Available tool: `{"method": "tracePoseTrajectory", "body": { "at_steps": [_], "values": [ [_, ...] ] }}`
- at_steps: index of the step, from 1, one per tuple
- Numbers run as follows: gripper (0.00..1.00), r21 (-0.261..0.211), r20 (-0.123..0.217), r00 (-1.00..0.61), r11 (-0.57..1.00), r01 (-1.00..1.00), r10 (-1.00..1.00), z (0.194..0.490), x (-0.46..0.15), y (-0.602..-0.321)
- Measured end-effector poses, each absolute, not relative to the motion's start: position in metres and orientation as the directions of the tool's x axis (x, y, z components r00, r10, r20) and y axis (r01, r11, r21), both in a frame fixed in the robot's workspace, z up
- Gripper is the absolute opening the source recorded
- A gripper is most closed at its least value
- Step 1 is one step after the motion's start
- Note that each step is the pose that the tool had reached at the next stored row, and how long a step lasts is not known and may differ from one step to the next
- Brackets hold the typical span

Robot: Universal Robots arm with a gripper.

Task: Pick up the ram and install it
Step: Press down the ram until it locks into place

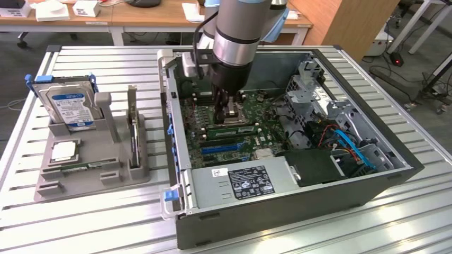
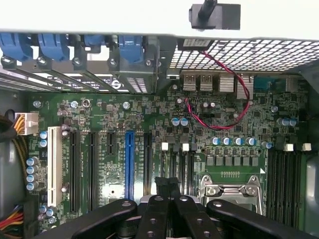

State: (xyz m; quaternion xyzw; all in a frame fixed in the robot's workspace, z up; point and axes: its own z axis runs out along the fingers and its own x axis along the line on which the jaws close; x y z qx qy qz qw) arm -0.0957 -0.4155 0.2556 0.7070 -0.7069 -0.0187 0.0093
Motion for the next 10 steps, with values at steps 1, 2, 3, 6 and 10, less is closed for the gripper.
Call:
{"method": "tracePoseTrajectory", "body": {
  "at_steps": [1,2,3,6,10],
  "values": [
    [0.09,0.040,-0.013,0.000,0.000,-0.999,-1.000,0.2549,-0.0958,-0.4155],
    [0.09,0.040,-0.013,0.000,0.000,-0.999,-1.000,0.2543,-0.0959,-0.4155],
    [0.09,0.040,-0.013,0.000,0.000,-0.999,-1.000,0.2535,-0.0960,-0.4155],
    [0.09,0.040,-0.013,0.000,0.000,-0.999,-1.000,0.2506,-0.0961,-0.4155],
    [0.09,0.040,-0.013,0.000,0.000,-0.999,-1.000,0.2483,-0.0963,-0.4155]
  ]
}}
